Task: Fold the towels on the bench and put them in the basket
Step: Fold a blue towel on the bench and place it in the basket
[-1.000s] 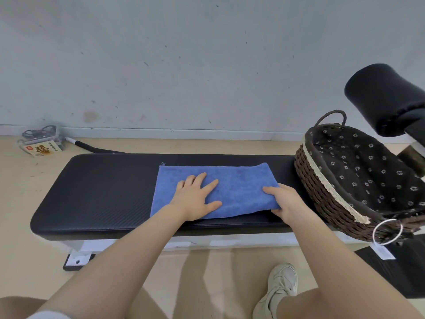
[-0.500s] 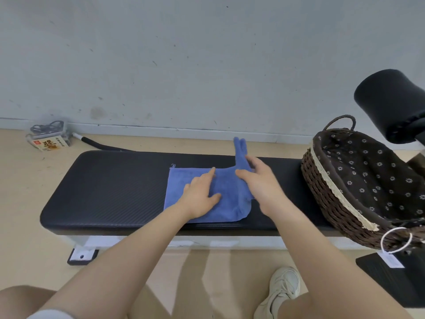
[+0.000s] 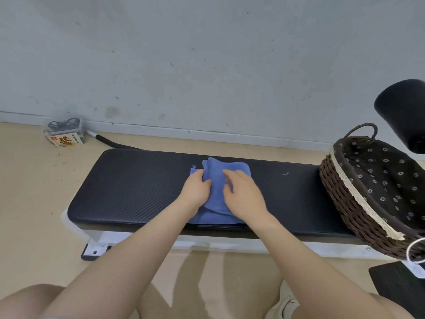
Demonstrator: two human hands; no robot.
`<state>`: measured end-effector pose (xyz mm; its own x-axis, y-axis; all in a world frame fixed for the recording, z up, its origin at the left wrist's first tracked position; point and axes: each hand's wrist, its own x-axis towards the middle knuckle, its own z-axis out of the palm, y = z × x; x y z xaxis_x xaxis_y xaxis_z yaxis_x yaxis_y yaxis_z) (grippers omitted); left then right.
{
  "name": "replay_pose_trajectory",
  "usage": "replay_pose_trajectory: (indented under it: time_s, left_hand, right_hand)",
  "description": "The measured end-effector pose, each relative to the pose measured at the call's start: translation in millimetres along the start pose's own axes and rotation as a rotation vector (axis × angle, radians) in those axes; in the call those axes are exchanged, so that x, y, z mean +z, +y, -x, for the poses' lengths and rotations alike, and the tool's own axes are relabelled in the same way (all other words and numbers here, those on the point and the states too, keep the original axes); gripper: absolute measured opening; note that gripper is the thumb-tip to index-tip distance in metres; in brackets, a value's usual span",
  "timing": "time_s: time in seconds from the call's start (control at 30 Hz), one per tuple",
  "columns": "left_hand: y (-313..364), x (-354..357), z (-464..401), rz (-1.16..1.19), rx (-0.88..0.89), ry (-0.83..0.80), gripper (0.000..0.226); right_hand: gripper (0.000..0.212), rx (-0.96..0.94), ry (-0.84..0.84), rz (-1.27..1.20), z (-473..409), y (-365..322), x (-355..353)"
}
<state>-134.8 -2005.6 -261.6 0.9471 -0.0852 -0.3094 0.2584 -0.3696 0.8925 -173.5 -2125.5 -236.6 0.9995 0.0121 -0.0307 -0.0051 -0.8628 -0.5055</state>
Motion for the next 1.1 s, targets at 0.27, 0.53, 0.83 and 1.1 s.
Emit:
replay_pose_trajectory:
  time_s: [0.27, 0.53, 0.83, 1.1]
  left_hand:
    - [-14.7, -4.3, 1.8, -0.406, 0.109, -0.029, 0.066]
    - [-16.8, -4.8, -1.8, -0.759, 0.164, -0.052, 0.046]
    - [-14.7, -14.8, 8.3, -1.372, 0.546, -0.164, 0.070]
    - [-24.1, -7.7, -5.6, -1.274, 0.423, -0.272, 0.084]
  right_hand:
    - [0.101, 0.078, -0.231, 0.208, -2.9, 40.8, 10.4]
    - [0.126, 0.245, -0.305, 0.163, -6.8, 48.1, 17.0]
    - [0.046, 0.397, -0.004, -0.274, -6.3, 62.0, 10.7]
    - [0.024, 0.416, -0.149, -0.579, 2.2, 52.9, -2.6]
